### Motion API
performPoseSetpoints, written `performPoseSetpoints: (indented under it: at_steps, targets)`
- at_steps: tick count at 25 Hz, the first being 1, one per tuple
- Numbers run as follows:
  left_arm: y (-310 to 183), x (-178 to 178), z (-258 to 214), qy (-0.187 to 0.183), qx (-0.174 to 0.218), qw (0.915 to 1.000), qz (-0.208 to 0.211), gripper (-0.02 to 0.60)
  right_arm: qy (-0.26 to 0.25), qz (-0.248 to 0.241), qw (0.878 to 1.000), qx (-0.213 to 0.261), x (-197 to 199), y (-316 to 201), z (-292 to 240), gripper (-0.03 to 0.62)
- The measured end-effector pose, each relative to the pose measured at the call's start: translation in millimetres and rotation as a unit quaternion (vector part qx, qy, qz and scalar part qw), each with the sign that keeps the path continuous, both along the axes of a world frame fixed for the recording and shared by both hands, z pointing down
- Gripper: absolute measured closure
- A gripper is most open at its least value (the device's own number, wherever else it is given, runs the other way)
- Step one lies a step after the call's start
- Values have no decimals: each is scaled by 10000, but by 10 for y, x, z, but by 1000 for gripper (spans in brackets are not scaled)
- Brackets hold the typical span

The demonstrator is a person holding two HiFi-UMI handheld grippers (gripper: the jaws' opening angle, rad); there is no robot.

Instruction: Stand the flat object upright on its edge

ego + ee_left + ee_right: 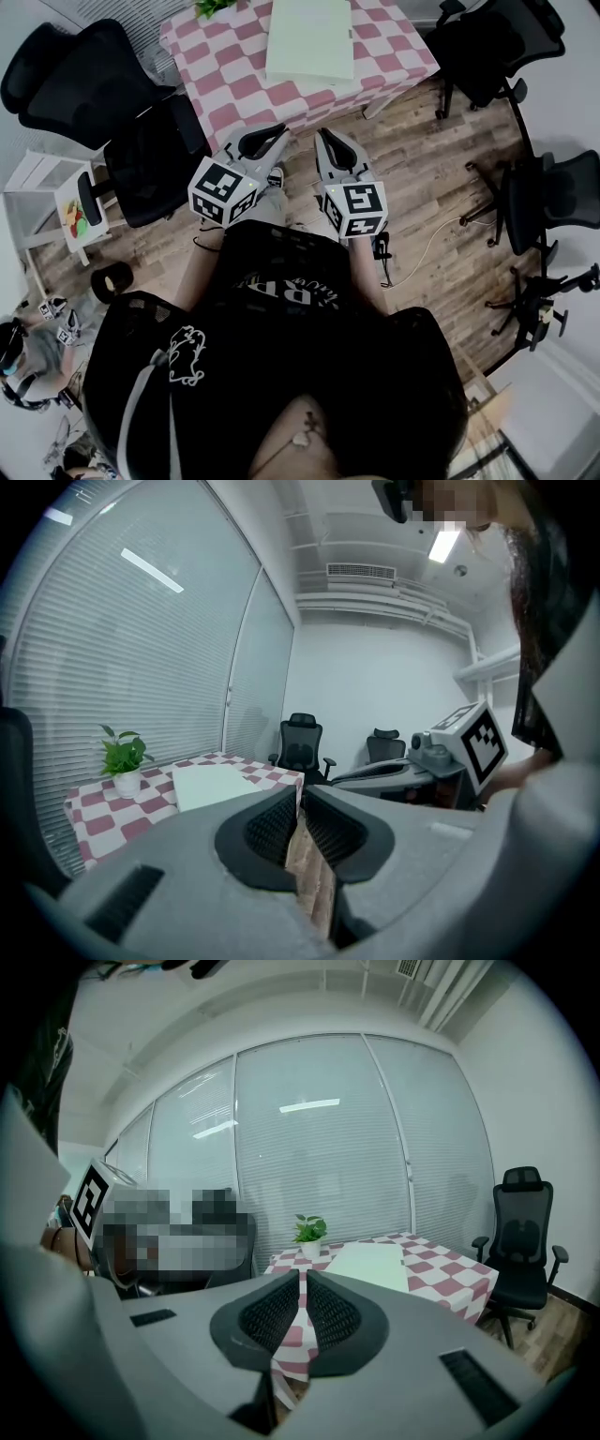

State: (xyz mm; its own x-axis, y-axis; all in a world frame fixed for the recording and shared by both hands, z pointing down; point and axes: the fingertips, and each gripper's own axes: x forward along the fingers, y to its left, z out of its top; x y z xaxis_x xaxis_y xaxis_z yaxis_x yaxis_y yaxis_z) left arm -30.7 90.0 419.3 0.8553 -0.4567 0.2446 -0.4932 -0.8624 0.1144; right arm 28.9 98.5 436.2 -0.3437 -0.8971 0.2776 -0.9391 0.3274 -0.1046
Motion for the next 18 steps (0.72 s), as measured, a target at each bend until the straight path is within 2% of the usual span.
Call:
performPoseSetpoints:
  at_steps: [8,18]
  targets:
    - [-673,59,-22,22,-31,10000,88,543,55,60,9999,-89,39,-642,-6,565]
    - [-1304,120,-41,52,-22,9993,367,543,161,368,9991,-138,144,-1205,-29,565]
